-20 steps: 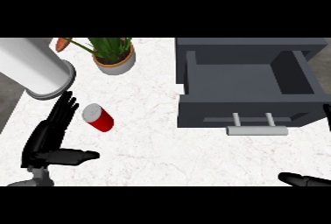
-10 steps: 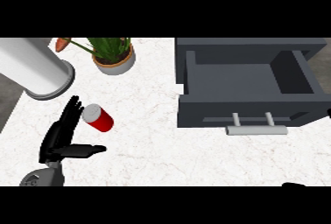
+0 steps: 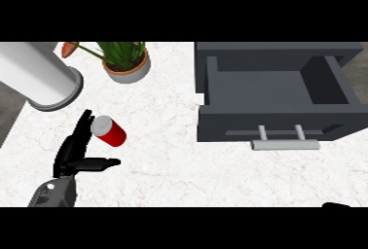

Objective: Pick up the can, place it into the drawer and close the drawer

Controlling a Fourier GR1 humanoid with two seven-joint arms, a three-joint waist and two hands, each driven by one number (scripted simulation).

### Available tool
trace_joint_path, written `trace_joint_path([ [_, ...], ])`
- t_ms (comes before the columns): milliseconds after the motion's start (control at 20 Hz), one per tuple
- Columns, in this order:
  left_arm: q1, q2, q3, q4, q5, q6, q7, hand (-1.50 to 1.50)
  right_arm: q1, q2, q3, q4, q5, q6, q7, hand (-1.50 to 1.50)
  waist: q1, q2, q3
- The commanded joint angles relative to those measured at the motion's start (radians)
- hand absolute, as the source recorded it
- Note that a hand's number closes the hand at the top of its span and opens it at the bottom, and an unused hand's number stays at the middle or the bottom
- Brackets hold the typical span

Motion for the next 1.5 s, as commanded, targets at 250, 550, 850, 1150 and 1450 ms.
trace_joint_path([
  [250, -0.150, 0.012, 0.043, 0.358, -0.009, 0.039, -0.186, -1.50, 0.012, -0.028, -0.068, -0.068, -0.067, 0.035, 0.071, -1.50, -0.007, 0.001, -0.001],
  [550, -0.270, 0.042, 0.058, 0.498, -0.015, 0.034, -0.237, -1.50, 0.033, -0.033, -0.081, -0.092, -0.089, 0.059, 0.086, -1.50, -0.017, 0.003, -0.001],
  [850, -0.323, 0.056, 0.050, 0.626, -0.034, -0.032, -0.319, -1.50, -0.093, -0.035, -0.039, -0.036, -0.025, 0.006, 0.129, -1.50, -0.018, 0.008, -0.002],
  [1150, -0.356, 0.056, 0.017, 0.605, -0.047, -0.121, -0.280, 1.50, -0.108, -0.024, -0.030, -0.023, 0.011, -0.003, 0.105, -1.50, -0.004, 0.003, -0.001],
  [1450, -0.400, 0.071, 0.036, 0.667, -0.040, -0.183, -0.342, 1.50, -0.080, 0.002, -0.023, -0.010, 0.028, -0.001, 0.070, -1.50, -0.014, 0.006, -0.001],
])
